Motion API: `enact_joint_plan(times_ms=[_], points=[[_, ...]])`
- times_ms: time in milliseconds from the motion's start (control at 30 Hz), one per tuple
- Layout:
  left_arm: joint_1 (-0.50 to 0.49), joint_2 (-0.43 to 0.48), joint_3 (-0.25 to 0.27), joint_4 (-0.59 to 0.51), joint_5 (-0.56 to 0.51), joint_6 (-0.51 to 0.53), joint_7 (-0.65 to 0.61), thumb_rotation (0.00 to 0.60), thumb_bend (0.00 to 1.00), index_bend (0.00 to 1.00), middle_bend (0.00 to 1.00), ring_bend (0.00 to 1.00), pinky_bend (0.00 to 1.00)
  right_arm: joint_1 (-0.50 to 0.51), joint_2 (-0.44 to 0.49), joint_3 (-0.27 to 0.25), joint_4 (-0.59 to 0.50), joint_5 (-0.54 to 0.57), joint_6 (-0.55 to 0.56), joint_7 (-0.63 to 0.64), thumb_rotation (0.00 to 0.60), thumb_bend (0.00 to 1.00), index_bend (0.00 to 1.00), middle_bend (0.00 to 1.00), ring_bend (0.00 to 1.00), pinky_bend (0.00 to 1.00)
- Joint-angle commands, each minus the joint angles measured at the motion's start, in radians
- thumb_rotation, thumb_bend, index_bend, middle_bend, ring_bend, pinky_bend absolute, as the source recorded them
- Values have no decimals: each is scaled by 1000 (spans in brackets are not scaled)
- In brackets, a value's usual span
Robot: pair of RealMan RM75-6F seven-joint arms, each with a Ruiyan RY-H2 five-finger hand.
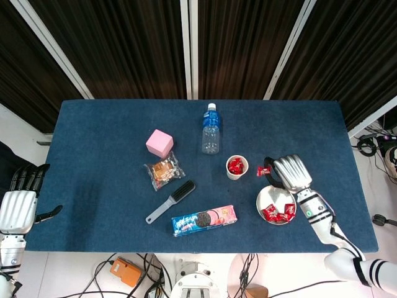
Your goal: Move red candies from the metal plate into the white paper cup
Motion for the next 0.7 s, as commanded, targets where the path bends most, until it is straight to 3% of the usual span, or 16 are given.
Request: enact_joint_plan(times_ms=[33,267,700], points=[[1,2,2,-2,-3,-2,1,600,0,55,96,0,0,90,-19,64,-3,95,-109,-59,600,567,613,906,1000,1000],[6,4,1,-1,-11,-2,1,600,0,55,95,0,0,188,-83,88,45,206,-223,-134,600,567,605,906,1000,1000],[3,-5,2,12,-14,-11,-4,600,0,55,95,0,0,222,-113,44,65,210,-217,-191,600,557,559,906,1000,1000]])
